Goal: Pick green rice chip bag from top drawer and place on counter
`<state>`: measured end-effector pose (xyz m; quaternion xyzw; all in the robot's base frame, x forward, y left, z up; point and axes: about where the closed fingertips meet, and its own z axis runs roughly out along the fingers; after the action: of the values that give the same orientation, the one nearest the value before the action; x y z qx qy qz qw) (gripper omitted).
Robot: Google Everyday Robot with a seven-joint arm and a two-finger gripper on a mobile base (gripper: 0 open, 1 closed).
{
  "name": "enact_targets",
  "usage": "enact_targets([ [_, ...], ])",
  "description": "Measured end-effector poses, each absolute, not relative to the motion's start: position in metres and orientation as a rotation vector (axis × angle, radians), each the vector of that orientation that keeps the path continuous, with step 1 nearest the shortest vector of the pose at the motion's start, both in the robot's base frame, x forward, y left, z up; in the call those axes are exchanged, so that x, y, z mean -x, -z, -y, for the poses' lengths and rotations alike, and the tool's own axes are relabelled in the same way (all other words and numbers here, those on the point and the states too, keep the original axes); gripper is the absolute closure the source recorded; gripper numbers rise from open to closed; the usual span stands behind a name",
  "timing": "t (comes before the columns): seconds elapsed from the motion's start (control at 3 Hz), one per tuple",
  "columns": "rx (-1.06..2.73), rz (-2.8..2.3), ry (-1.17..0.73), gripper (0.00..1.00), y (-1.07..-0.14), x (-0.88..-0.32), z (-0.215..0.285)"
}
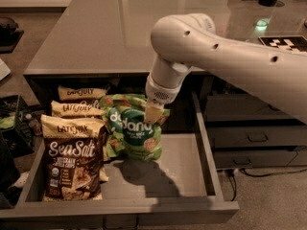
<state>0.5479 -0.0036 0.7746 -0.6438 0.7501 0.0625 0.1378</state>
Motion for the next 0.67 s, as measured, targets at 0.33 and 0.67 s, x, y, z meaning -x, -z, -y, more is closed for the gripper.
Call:
enact_targets([
  [0.33, 1.843, -2.188, -0.068, 1.0, -0.81, -0.55, 0.022],
  [0.67, 1.821, -2.222, 0.04, 1.0, -0.841, -0.548, 0.044],
])
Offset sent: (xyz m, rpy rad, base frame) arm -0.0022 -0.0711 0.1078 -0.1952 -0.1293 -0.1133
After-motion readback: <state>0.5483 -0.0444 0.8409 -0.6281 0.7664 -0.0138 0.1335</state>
